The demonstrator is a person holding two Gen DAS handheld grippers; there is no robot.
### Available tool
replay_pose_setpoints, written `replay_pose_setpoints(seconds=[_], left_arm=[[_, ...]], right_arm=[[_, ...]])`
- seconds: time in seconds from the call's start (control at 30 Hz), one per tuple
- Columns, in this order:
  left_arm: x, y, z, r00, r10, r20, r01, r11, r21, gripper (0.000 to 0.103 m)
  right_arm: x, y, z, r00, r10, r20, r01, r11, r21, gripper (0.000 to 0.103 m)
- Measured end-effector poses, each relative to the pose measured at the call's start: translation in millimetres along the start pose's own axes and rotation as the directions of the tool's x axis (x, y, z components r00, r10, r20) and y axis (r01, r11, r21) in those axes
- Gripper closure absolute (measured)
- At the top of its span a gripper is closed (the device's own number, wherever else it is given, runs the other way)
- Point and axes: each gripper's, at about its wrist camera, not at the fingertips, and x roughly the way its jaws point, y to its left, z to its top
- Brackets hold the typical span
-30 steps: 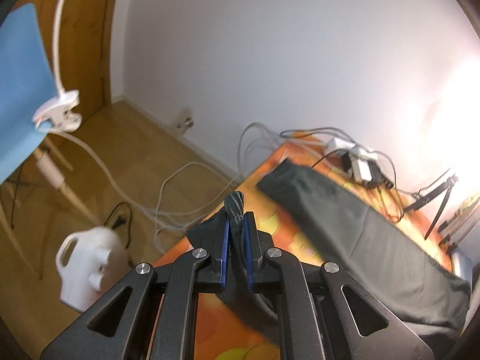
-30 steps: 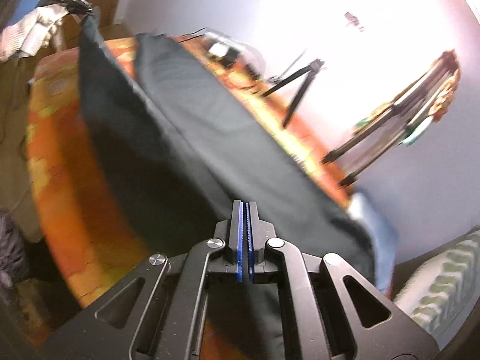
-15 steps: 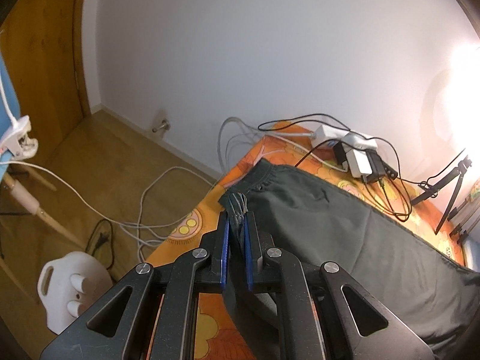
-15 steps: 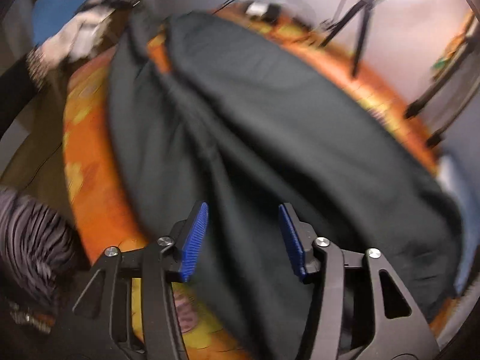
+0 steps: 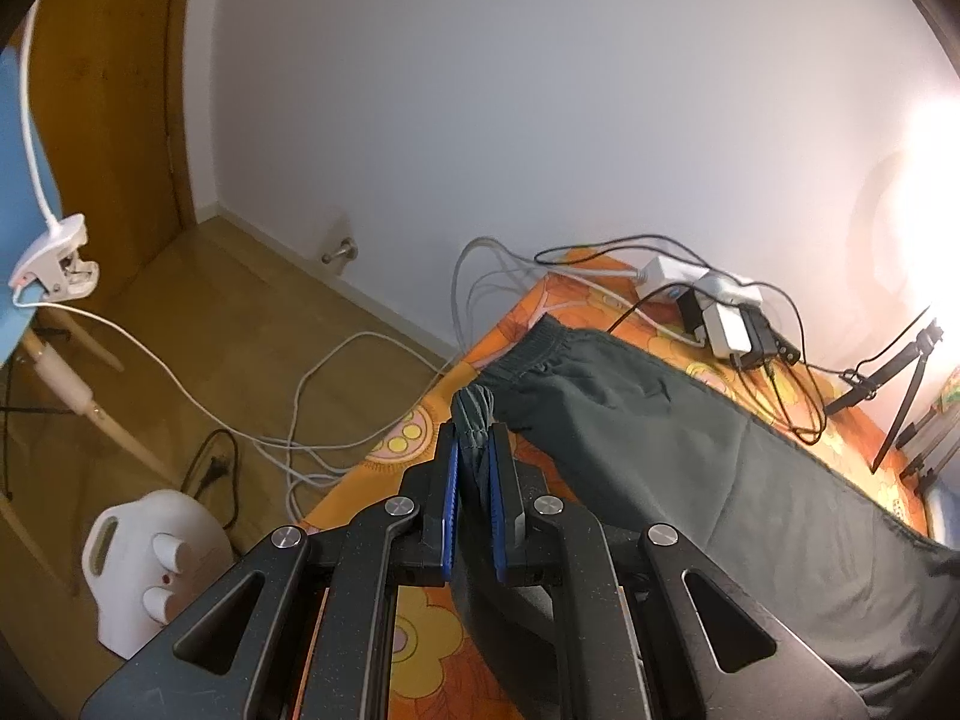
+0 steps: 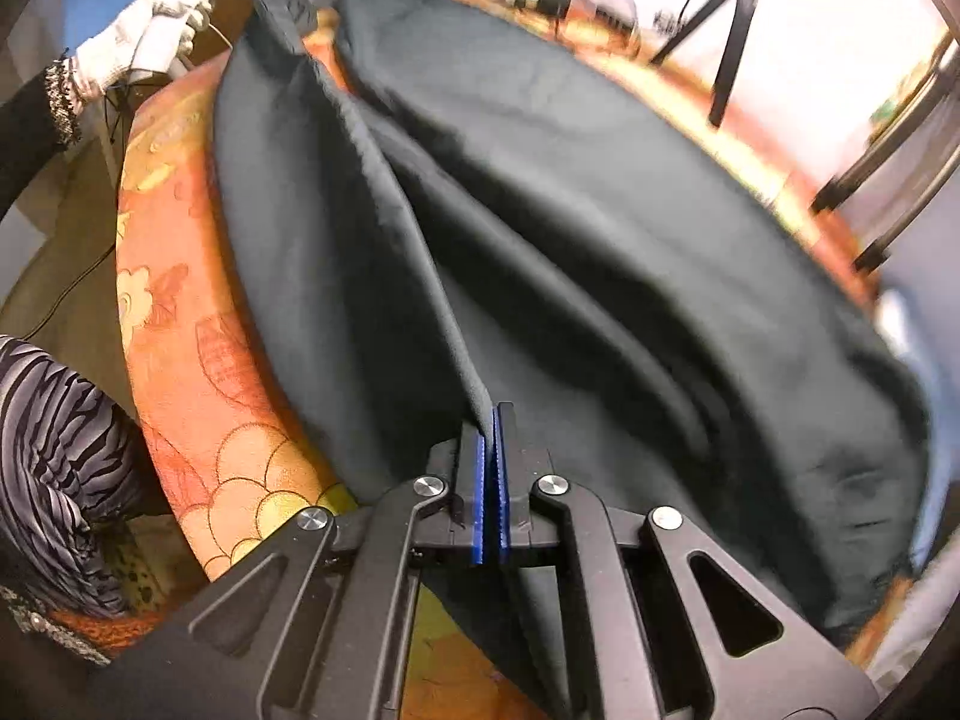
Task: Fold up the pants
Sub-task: 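Lift the waistband with both grippers and carry it over toward the leg cuffs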
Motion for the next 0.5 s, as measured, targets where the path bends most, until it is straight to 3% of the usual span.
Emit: replay_pose_setpoints(seconds=[0.1,0.27,0.4,0.5], left_arm=[[-8,-4,11,1.0,-0.013,0.023,0.013,1.0,-0.009,0.095],[-9,-19,34,0.999,-0.007,0.052,0.007,1.0,0.002,0.095],[15,-35,50,1.0,0.013,0.026,-0.013,1.0,0.006,0.095],[41,-46,58,0.999,0.039,-0.008,-0.039,0.999,0.009,0.095]], right_arm=[[-26,-9,15,0.994,-0.089,0.06,0.089,0.996,-0.008,0.1],[-59,-43,51,0.955,-0.257,0.149,0.262,0.965,-0.009,0.1],[-46,-74,88,0.923,-0.348,0.163,0.356,0.934,-0.024,0.1],[-21,-91,111,0.915,-0.377,0.143,0.385,0.922,-0.034,0.1]])
